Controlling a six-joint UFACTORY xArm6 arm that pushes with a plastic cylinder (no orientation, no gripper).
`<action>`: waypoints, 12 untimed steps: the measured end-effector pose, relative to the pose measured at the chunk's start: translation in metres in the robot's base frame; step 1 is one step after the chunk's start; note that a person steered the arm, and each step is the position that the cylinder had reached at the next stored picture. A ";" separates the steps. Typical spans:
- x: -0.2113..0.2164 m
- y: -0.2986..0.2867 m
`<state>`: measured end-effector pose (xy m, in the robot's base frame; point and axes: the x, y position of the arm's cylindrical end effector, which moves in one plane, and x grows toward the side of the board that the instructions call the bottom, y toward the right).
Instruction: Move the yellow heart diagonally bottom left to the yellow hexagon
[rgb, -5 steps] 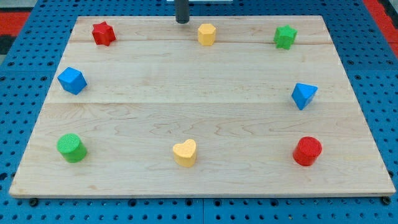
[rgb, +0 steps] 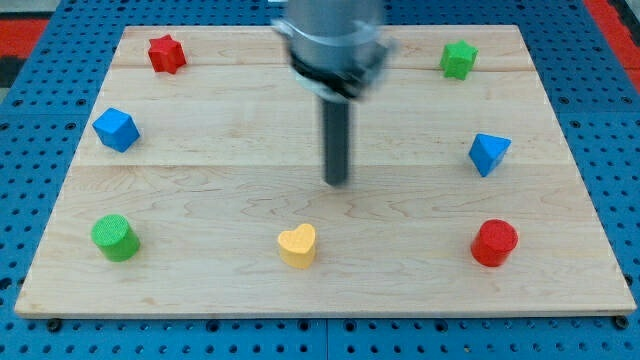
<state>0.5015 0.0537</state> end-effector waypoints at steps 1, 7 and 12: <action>0.052 0.038; 0.060 -0.111; -0.099 -0.136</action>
<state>0.4021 -0.0820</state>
